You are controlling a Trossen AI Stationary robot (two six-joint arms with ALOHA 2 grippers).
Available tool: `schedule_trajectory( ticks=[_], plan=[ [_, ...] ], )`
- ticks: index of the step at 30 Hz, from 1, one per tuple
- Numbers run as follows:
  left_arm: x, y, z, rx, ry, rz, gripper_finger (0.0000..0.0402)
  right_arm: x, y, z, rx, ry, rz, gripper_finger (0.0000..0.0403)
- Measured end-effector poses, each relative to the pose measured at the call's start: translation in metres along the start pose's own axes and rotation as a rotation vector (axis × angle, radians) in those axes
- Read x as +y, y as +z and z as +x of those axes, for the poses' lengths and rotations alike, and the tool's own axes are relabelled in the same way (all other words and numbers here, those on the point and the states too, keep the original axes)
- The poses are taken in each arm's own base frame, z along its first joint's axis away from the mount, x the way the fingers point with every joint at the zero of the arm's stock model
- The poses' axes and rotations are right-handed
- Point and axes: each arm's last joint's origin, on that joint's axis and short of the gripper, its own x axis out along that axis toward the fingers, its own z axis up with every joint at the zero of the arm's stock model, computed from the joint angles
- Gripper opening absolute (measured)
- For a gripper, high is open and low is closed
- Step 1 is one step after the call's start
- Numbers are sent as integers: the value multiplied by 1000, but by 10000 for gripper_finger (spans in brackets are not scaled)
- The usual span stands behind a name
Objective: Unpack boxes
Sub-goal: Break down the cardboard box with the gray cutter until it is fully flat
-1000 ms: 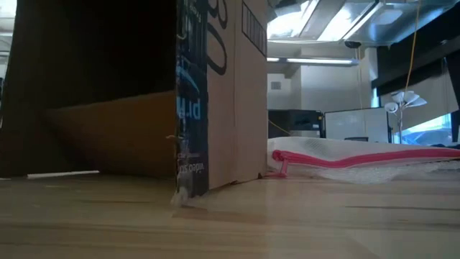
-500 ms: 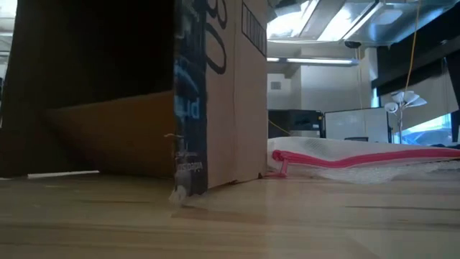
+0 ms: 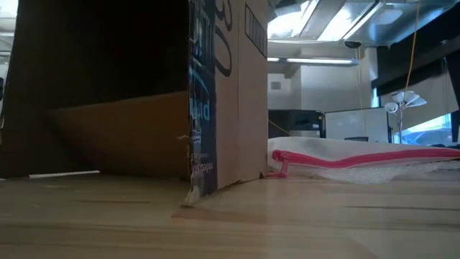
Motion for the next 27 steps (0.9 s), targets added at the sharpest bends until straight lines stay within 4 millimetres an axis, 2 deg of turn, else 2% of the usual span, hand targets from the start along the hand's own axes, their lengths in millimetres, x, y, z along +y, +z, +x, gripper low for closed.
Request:
schedule_trajectory(
  ticks=[13,27],
  plan=[
    [0,0,0,7,6,-2,186,0,-5,-1,55,-19,-52,71],
    [0,-2,0,25,11,-6,186,-7,2,-10,87,-37,-105,71]
  ],
)
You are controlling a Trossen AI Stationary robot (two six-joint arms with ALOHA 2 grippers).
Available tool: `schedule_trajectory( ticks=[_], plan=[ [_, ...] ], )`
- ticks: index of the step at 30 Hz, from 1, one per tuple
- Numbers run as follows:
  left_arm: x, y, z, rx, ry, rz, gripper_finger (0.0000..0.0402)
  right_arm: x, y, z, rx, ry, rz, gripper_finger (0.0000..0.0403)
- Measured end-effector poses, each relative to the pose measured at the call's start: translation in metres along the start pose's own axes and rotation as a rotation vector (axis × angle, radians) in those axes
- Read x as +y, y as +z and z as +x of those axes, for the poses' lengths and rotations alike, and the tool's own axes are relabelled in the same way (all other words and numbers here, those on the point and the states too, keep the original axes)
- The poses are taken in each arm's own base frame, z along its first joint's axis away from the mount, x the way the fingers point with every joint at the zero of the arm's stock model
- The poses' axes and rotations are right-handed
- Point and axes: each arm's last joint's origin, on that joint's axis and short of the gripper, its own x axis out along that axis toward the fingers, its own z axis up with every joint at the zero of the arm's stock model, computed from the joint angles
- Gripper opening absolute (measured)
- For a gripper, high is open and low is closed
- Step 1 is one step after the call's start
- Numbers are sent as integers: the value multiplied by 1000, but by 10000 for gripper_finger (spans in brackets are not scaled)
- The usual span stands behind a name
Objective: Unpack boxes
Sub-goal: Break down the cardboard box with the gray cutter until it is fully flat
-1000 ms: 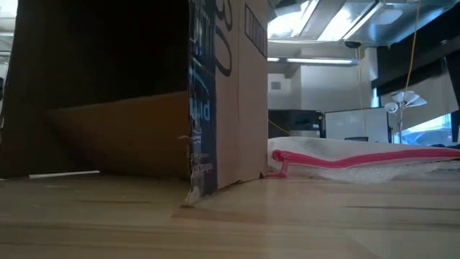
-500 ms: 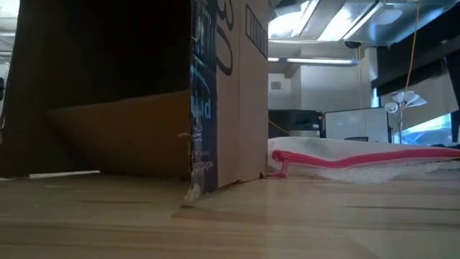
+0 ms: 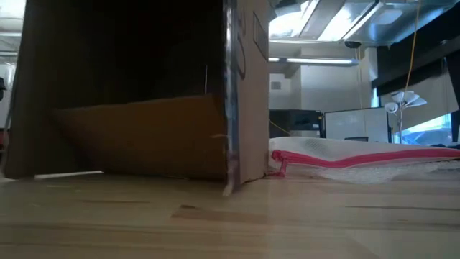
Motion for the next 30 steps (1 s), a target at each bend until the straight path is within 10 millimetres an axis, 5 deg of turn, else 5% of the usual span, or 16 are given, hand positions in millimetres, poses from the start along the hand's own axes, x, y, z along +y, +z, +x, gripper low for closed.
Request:
schedule_trajectory(
  ticks=[15,30],
  plan=[
    [3,-1,-2,1,19,-8,186,-15,4,-18,97,47,-35,71],
    [5,-12,6,35,-2,-76,186,-5,4,-48,167,70,8,71]
  ],
)
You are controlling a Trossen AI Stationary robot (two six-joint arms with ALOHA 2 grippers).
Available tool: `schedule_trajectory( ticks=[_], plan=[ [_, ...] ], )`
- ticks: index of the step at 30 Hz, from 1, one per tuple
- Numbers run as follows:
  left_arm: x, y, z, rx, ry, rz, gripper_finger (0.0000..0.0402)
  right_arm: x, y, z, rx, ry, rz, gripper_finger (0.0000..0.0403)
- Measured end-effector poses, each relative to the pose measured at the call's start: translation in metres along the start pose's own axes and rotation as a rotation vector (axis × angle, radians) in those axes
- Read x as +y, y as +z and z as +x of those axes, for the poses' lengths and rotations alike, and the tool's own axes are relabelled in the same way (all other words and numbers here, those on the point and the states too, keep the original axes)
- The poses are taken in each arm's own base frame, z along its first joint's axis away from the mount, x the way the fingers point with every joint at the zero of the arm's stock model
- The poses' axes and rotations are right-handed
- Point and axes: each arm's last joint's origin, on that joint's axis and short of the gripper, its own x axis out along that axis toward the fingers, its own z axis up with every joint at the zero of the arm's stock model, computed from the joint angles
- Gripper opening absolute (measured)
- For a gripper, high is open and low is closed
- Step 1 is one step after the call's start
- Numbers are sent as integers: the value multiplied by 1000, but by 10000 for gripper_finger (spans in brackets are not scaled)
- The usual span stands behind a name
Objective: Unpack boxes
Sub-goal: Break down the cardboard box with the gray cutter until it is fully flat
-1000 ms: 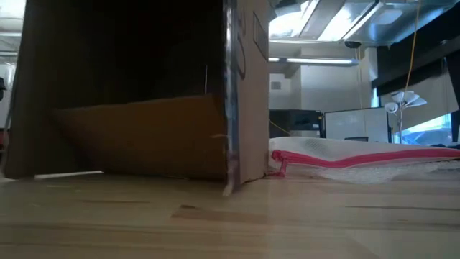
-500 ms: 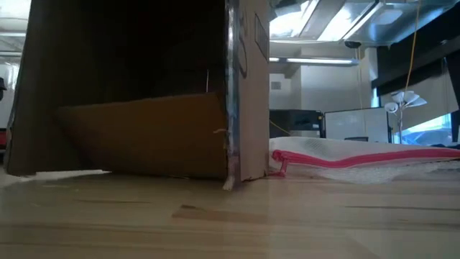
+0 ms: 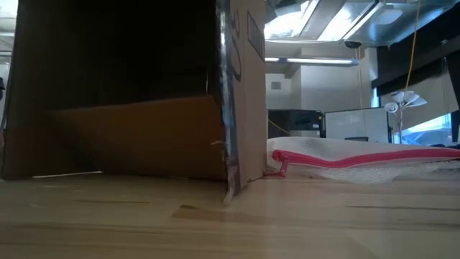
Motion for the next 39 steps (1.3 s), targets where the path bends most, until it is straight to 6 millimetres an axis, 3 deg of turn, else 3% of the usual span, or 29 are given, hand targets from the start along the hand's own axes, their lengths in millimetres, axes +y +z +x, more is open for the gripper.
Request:
schedule_trajectory(
  ticks=[7,13,20,29,39],
  plan=[
    [2,-1,-2,1,10,-24,186,-1,7,-26,-9,39,28,71],
    [2,-1,-1,0,12,-27,186,-16,6,-45,69,45,57,71],
    [1,1,-5,-12,26,-27,186,-26,20,-63,-14,21,84,71],
    [-5,19,-25,-64,97,-10,186,-29,21,-65,-16,24,78,71],
    [-3,25,-27,-100,140,-39,186,-27,19,-65,9,111,49,71]
  ],
)
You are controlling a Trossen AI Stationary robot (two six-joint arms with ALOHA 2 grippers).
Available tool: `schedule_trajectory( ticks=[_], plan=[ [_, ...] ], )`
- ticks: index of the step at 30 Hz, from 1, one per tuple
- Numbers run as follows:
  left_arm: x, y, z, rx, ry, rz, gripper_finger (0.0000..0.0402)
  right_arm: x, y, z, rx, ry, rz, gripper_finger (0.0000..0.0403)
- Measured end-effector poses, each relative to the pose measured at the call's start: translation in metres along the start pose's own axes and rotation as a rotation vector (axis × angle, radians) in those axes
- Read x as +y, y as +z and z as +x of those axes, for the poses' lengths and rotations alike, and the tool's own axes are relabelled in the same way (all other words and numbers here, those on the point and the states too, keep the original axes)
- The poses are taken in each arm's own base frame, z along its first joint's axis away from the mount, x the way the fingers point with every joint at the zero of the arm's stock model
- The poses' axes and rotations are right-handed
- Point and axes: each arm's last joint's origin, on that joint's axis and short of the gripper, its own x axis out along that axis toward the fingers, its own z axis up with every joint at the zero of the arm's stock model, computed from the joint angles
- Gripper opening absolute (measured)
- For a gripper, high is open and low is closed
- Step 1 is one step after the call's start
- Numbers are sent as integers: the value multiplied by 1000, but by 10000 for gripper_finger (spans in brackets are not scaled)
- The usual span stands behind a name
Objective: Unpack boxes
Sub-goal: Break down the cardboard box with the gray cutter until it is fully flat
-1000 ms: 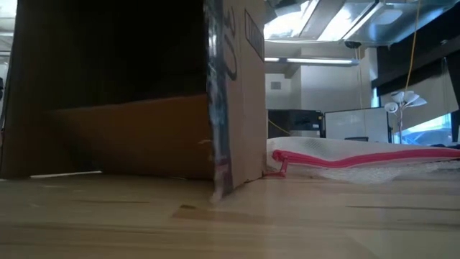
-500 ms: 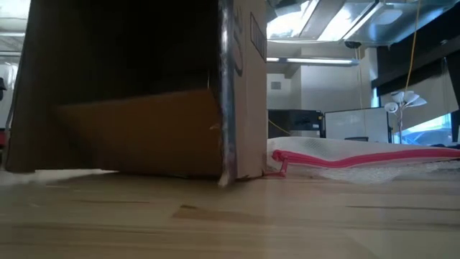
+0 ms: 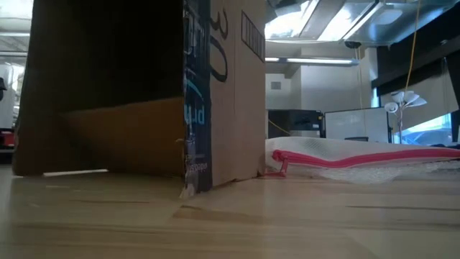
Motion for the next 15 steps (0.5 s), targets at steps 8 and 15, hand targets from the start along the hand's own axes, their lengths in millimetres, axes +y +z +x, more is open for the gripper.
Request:
schedule_trajectory(
  ticks=[8,15],
  plan=[
    [1,0,-1,8,47,-52,186,-4,-7,-5,80,22,-2,71],
    [3,-6,-17,-6,102,-228,186,-13,-8,-21,159,121,78,71]
  ],
)
